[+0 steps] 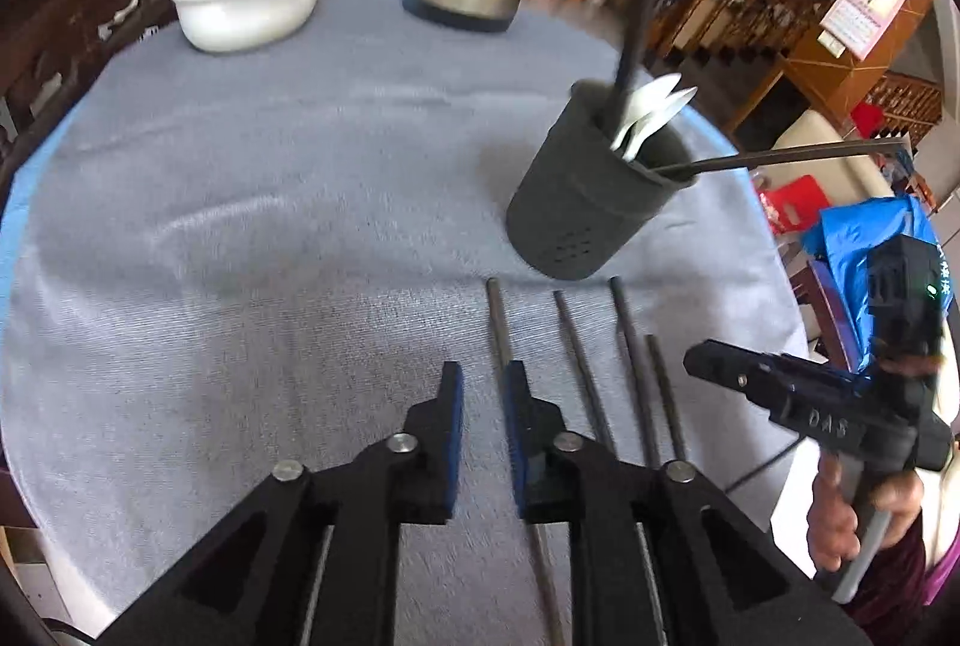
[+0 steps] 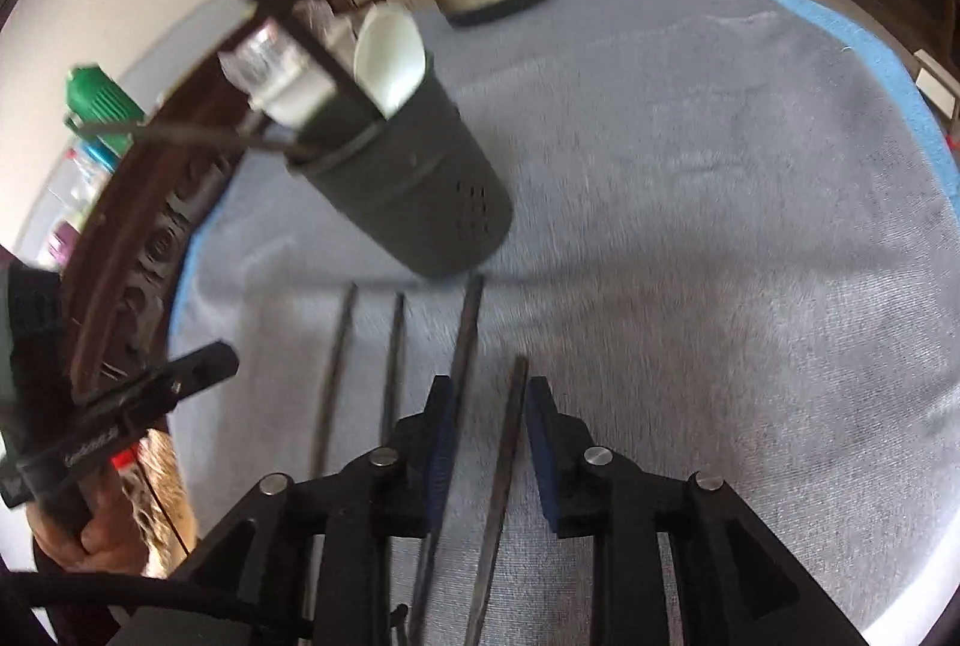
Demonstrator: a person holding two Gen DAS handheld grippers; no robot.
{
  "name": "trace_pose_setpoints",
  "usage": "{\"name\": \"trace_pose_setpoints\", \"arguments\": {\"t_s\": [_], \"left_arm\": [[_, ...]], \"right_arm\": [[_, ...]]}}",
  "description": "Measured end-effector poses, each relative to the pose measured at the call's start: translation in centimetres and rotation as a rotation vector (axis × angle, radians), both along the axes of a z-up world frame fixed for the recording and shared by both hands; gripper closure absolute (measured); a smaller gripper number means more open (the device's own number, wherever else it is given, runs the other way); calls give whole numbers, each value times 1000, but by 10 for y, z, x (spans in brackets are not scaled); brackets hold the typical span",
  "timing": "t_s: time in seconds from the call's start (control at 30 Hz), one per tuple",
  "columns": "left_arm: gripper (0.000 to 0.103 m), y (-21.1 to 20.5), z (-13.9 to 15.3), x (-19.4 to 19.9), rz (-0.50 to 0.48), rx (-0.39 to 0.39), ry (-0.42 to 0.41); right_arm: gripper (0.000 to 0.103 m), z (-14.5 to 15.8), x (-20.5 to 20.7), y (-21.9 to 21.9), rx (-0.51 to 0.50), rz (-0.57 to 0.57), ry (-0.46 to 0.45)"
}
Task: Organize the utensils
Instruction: 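Move both open tools back to the remaining chopsticks on the cloth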
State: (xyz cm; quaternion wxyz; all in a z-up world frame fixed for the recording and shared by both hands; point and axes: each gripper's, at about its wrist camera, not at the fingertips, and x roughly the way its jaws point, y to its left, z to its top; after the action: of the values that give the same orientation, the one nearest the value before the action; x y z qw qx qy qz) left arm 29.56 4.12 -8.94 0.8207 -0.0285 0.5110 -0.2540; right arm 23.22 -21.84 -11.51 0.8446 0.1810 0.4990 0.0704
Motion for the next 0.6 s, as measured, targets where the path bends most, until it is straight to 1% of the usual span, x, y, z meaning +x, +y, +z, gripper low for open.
{"name": "trace_pose_setpoints", "arguments": {"t_s": [0.03,0.1,0.2,0.27,0.4,0.47,0.53,0.57,0.6], "left_arm": [[75,-3,-3,4,-7,1,12],[72,-10,-6,13,-3,10,30],[72,-21,-11,25,-10,26,45],[72,-31,-14,31,-25,50,48],[72,-46,-26,46,-37,110,70],[72,-52,-31,50,-42,135,76],[73,-57,-29,49,-48,148,60],[76,-58,-29,48,-59,147,55],[89,-61,-30,48,-72,144,56]], "right_arm": [[75,-3,2,4,-30,0,22],[75,-10,6,10,-71,4,70],[75,-20,11,13,-95,5,106],[76,-21,13,14,-110,-13,100],[76,-22,22,24,-180,9,103],[76,-22,27,27,-186,11,109],[83,-22,29,28,-205,16,102],[90,-23,31,31,-232,21,95],[94,-24,31,32,-235,27,89]]}}
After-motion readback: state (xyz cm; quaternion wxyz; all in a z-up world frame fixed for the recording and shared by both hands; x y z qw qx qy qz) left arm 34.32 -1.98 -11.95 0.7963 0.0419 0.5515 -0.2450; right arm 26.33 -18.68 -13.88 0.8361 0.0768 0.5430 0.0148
